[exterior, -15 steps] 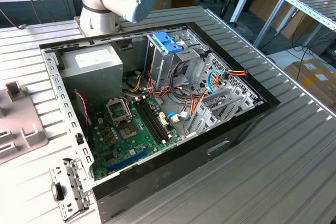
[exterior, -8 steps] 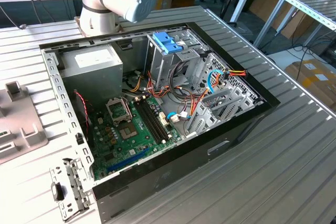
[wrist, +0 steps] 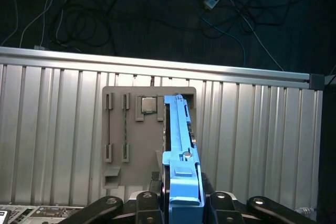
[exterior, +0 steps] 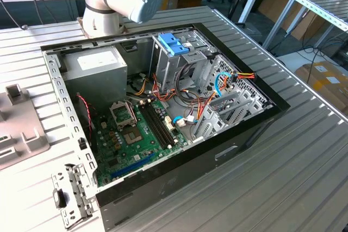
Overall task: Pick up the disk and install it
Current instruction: 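Pick up the disk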
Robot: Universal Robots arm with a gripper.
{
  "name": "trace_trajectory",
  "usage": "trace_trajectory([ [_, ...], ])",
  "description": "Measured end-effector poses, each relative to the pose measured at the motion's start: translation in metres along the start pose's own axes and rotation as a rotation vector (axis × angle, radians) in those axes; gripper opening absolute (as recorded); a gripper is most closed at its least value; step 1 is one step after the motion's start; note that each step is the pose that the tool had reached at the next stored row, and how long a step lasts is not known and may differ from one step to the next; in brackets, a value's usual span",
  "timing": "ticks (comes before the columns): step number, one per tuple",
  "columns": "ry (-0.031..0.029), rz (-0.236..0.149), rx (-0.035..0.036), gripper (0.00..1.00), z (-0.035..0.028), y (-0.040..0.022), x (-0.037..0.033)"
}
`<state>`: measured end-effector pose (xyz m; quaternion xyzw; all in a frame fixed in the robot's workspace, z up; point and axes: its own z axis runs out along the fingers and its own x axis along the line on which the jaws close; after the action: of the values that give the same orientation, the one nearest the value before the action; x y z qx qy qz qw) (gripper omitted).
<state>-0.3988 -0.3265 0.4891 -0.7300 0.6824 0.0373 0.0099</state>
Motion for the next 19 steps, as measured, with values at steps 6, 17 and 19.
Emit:
trace_trajectory([
  [6, 0.0026, 0.000, -0.0004, 0.37, 0.0053, -0.0106, 0.0014],
  [17, 0.0246, 0.001, -0.0017, 0.37, 0.0167, -0.0309, 0.0035],
  [19, 0.0262, 0.001, -0.0019, 0.37, 0.0190, -0.0337, 0.0039],
])
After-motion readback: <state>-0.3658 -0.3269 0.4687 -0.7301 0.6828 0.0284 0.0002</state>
